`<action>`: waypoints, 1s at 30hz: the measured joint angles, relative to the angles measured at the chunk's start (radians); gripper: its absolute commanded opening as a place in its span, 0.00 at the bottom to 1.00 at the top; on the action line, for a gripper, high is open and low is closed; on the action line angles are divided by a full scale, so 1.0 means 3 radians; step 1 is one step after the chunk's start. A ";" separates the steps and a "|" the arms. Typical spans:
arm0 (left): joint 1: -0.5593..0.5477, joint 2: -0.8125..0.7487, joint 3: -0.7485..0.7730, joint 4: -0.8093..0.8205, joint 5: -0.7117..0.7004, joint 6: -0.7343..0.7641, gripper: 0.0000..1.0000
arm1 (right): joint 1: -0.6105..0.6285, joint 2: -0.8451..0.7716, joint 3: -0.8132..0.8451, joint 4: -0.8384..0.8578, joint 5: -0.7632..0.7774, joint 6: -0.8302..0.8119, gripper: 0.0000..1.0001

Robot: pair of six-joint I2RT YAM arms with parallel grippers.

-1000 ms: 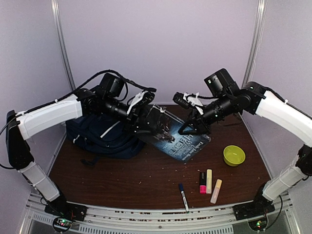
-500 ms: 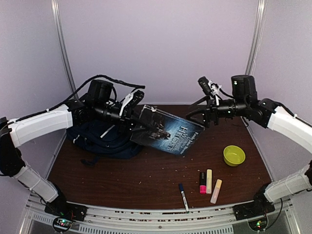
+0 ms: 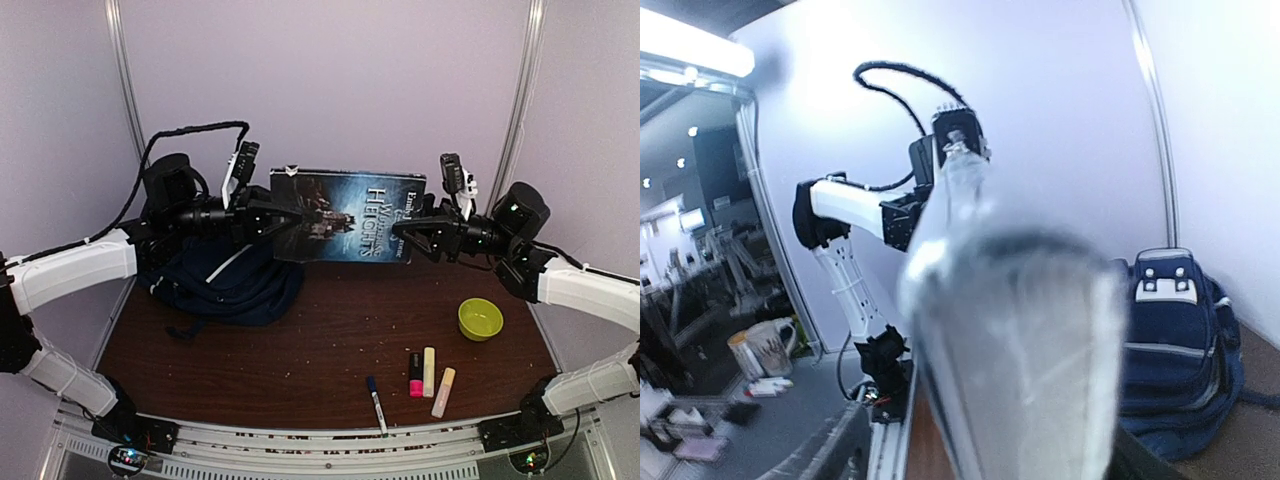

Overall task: Pack the student bag
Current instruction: Pass from the left arm to the right, then pick up the largest pocket of the bag from the student bag.

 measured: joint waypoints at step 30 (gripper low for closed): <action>0.0403 0.1048 0.0884 -0.3061 -0.3138 0.1263 0.98 | -0.0575 0.0342 0.0259 -0.2298 0.1709 0.0003 0.00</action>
